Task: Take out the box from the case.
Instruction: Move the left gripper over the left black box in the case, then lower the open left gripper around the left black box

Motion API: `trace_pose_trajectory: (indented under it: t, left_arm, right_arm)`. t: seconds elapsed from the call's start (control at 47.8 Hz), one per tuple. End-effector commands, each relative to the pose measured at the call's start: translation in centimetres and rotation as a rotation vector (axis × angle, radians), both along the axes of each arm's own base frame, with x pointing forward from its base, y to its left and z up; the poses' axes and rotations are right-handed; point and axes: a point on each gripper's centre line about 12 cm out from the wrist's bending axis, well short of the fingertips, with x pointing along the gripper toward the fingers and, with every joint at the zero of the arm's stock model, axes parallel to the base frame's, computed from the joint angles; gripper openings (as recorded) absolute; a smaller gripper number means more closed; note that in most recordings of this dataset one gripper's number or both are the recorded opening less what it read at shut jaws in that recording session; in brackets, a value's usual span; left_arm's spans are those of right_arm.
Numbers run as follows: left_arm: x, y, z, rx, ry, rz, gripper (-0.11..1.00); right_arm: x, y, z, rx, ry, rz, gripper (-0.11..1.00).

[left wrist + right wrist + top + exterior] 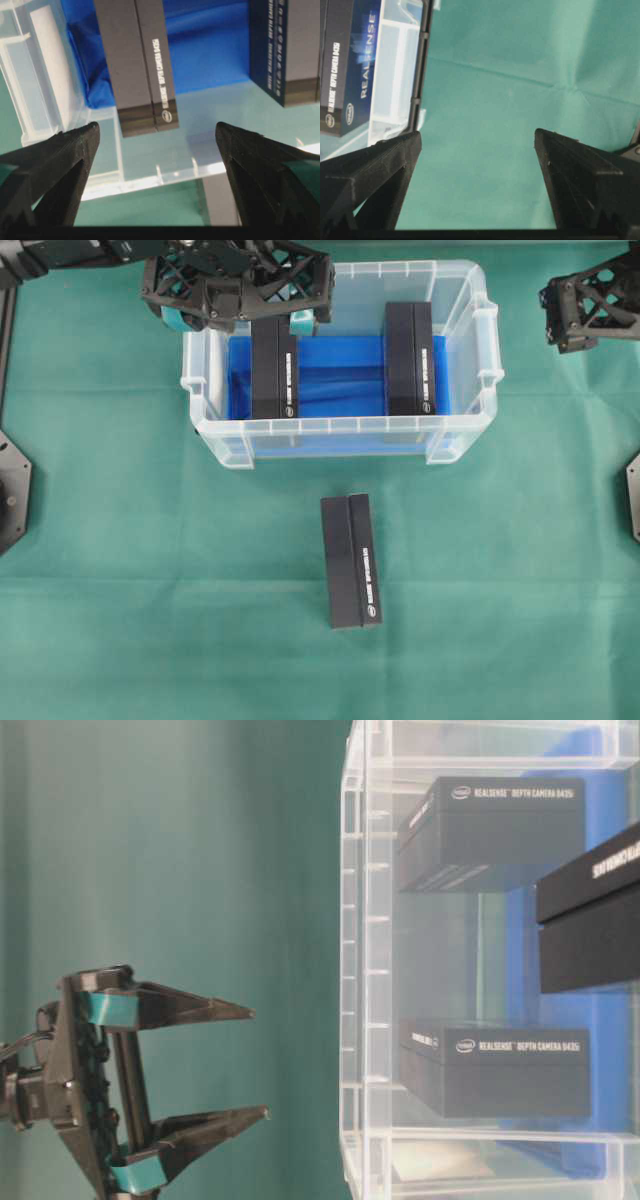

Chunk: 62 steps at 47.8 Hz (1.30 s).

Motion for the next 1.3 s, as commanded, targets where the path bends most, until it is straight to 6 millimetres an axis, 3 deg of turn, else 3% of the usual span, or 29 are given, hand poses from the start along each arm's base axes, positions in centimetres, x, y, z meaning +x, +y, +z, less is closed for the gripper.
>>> trace_pose_trajectory:
  t: [0.0,0.858,1.276]
  left_arm:
    - [-0.2,0.0,0.5,0.014,-0.024,0.002,0.97]
    - [1.2,1.1,-8.3,-0.001,0.029,0.023,0.97]
    - [0.7,1.5,-10.4,0.004,0.026,0.066,0.97]
  right_arm:
    - [-0.1,0.0,0.5,-0.011,-0.021,0.001,0.91]
    - [0.0,0.4,0.2,-0.002,-0.014,0.017,0.91]
    - [0.2,0.7,0.1,-0.001,-0.011,0.029,0.91]
